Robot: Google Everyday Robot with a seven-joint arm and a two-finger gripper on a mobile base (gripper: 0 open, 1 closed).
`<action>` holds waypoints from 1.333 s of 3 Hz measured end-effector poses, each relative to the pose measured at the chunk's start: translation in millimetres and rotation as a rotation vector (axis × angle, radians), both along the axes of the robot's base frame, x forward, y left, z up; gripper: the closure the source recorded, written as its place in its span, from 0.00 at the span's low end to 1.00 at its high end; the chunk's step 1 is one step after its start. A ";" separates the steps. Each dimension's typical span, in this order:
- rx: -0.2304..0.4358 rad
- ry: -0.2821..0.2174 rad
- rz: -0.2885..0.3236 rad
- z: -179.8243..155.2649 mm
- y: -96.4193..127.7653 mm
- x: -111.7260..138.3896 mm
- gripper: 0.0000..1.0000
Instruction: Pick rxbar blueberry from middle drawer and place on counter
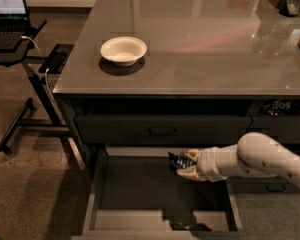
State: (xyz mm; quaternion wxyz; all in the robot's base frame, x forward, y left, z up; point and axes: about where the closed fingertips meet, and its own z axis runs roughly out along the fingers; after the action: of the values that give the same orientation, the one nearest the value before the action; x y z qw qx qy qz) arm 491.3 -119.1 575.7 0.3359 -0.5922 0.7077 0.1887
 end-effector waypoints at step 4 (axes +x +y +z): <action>-0.112 -0.360 0.041 210.7 -18.1 -10.9 1.00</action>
Offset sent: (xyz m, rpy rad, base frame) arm 0.0141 -0.0068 0.0547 -0.0332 -0.0589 -0.0024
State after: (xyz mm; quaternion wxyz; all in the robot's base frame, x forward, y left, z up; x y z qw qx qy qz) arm 480.4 -137.2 786.4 0.4197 -0.6485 0.6334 0.0466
